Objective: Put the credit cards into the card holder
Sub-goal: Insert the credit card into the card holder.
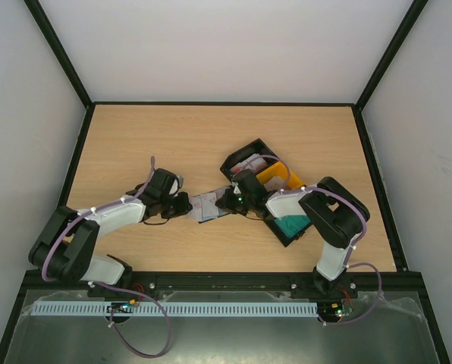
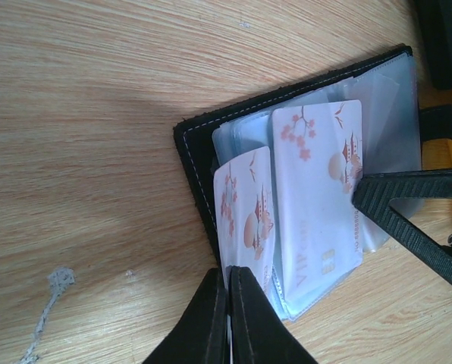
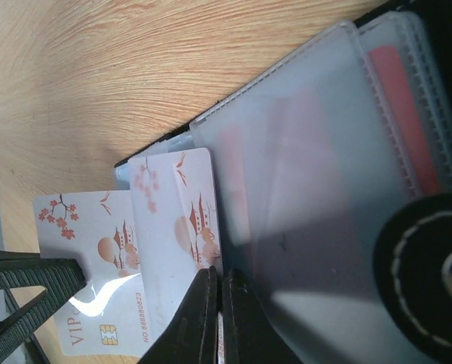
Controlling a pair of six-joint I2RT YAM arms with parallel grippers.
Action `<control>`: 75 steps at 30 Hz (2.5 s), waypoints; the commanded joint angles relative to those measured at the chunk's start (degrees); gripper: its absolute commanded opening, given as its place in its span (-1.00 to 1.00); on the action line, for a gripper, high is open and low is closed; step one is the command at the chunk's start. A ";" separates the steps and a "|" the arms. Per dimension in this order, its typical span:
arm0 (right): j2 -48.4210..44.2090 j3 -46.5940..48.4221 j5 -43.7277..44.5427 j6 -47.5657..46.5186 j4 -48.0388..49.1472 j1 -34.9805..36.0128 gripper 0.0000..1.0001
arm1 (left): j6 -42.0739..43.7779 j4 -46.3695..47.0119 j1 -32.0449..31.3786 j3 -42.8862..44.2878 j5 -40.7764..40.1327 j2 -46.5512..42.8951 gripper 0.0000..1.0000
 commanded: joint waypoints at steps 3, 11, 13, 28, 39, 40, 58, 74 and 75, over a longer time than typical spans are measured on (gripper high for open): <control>-0.92 0.41 0.96 -5.35 -2.69 -0.98 -0.96 | 0.99 -7.23 -0.02 -0.16 -4.56 -0.21 -0.95; 0.47 4.47 0.97 -11.63 -10.79 -1.28 -0.96 | 0.50 -5.83 0.04 0.47 -1.95 -5.50 -0.95; 0.79 5.38 1.26 -12.60 -12.37 -1.33 -0.96 | 0.34 -6.44 0.08 0.83 -2.96 -6.35 -0.95; 4.60 11.85 -2.64 -21.27 -20.75 -0.71 -0.96 | 1.09 -5.57 0.20 0.70 -1.78 -1.85 -0.95; 4.49 13.61 -3.82 -23.57 -18.64 0.47 -0.96 | 1.73 -5.00 0.16 0.83 -0.69 -0.76 -0.95; 4.50 13.75 -3.54 -23.56 -18.51 0.44 -0.94 | 1.71 -5.00 0.18 0.93 -0.61 -0.78 -0.95; 0.17 12.41 10.12 -14.37 -20.26 0.50 -0.42 | 0.84 -1.30 0.17 2.72 5.24 -9.50 -0.95; -1.06 7.52 2.03 -8.47 -11.77 0.39 -0.42 | 1.33 0.61 0.41 0.74 5.00 1.50 -0.95; -0.96 7.49 1.99 -8.55 -11.72 0.34 -0.49 | 1.47 -0.12 0.42 0.66 4.16 1.74 -0.95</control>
